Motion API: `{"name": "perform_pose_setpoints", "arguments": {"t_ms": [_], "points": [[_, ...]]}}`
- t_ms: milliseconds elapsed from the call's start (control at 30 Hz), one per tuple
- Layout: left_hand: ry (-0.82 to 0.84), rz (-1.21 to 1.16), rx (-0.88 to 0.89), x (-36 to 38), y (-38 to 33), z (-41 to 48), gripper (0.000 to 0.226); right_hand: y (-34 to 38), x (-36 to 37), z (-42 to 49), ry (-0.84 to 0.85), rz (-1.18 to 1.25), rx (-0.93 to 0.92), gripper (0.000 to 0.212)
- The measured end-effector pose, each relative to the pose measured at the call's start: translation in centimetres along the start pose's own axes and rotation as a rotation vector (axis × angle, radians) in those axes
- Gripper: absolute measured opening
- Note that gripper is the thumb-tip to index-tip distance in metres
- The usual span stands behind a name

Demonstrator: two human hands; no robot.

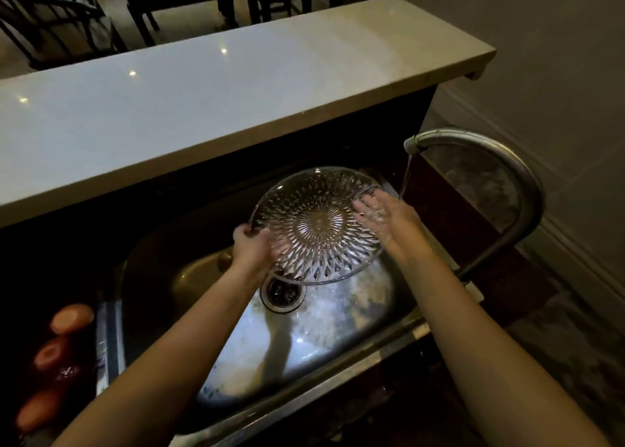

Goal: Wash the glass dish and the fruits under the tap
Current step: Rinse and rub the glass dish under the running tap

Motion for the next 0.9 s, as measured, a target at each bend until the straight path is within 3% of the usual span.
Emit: {"name": "perform_pose_setpoints", "arguments": {"t_ms": [67,100,167,233,267,367,467,600,667,800,900], "points": [[-0.133,0.529,0.441,0.3,-0.3,-0.7,0.065,0.3,0.2,0.1,-0.104,0.021,0.050,0.036],[-0.111,0.718,0.674,0.5,-0.4,-1.2,0.062,0.6,0.3,0.2,-0.147,0.023,0.068,0.037],[0.159,0.989,0.990,0.6,-0.5,-2.2,0.053,1.3,0.2,0.4,-0.197,0.029,0.093,0.036],[0.493,1.247,1.101,0.2,-0.2,-3.0,0.055,1.9,-0.1,0.4,-0.198,0.008,0.142,0.040],[0.585,1.314,1.155,-0.1,-0.2,-3.1,0.056,2.3,-0.2,0.3,-0.193,-0.016,0.167,0.042],[0.592,1.205,1.294,-0.2,-0.7,-3.6,0.045,3.2,-0.2,-0.6,-0.161,0.009,0.187,0.043],[0.521,0.957,1.167,0.7,-2.2,-3.5,0.032,4.1,0.3,-1.4,-0.080,0.064,0.146,0.038],[0.571,0.468,0.610,1.1,-4.1,-2.0,0.029,3.8,1.1,-0.9,0.024,-0.374,0.054,0.041],[0.635,0.222,0.440,0.8,-4.3,-1.2,0.034,3.4,1.3,-0.4,0.036,-0.528,-0.015,0.048],[0.671,-0.082,0.237,0.1,-3.7,0.0,0.035,3.0,0.5,-0.2,0.009,-0.681,-0.093,0.051],[0.582,-0.195,0.148,0.0,-3.0,0.9,0.034,2.8,-0.6,-0.7,-0.046,-0.666,-0.074,0.051]]}}
Point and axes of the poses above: each hand's wrist, its own z-axis towards the middle knuckle, its own x-axis out of the palm, y = z × x, the point moved 1 cm from there along z, towards the middle knuckle, and after that the axes turned 5 degrees about z, right-handed, at the moved point
